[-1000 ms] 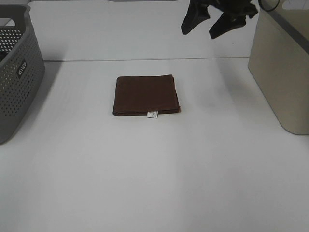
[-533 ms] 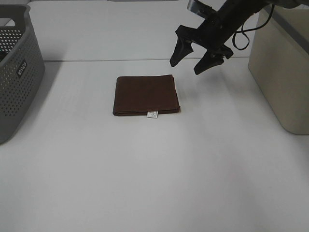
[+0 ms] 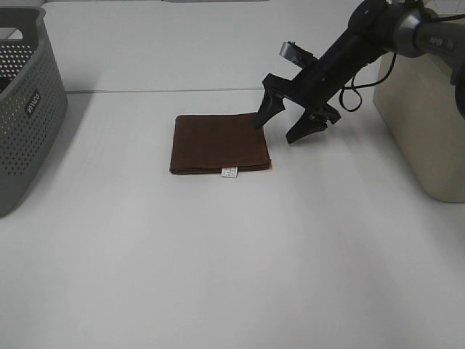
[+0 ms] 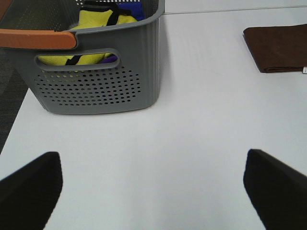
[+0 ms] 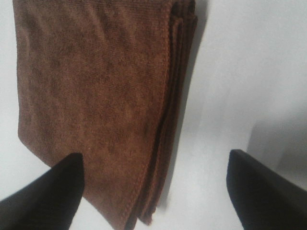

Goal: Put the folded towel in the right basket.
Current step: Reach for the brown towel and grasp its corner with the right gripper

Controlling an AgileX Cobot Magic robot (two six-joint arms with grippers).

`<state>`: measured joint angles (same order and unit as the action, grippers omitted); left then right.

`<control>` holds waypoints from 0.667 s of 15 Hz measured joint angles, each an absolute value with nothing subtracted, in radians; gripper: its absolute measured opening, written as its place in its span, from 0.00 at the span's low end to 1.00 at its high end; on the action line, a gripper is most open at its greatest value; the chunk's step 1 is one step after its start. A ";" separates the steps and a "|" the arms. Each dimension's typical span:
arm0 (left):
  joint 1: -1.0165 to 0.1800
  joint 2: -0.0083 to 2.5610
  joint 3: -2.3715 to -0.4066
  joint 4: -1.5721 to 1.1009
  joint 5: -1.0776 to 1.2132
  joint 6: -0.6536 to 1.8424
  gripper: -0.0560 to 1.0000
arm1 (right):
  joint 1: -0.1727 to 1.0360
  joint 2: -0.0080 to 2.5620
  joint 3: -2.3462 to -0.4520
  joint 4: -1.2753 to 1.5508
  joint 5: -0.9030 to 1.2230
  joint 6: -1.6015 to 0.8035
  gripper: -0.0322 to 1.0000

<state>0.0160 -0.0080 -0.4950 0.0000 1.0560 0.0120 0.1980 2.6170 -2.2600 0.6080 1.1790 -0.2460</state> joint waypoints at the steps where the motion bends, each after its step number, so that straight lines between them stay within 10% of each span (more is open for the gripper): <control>1: 0.016 -0.008 -0.495 0.000 1.056 0.012 0.98 | 0.201 2.636 -2.267 0.628 1.175 -0.253 0.78; 6: 0.016 -0.008 -0.495 0.000 1.056 0.012 0.98 | 0.266 2.667 -2.277 0.688 1.130 -0.278 0.71; 8: 0.016 -0.008 -0.495 0.000 1.056 0.012 0.98 | 0.272 2.677 -2.277 0.681 1.095 -0.241 0.56; 10: 0.016 -0.008 -0.495 0.000 1.056 0.012 0.98 | 0.267 2.681 -2.277 0.658 1.083 -0.223 0.15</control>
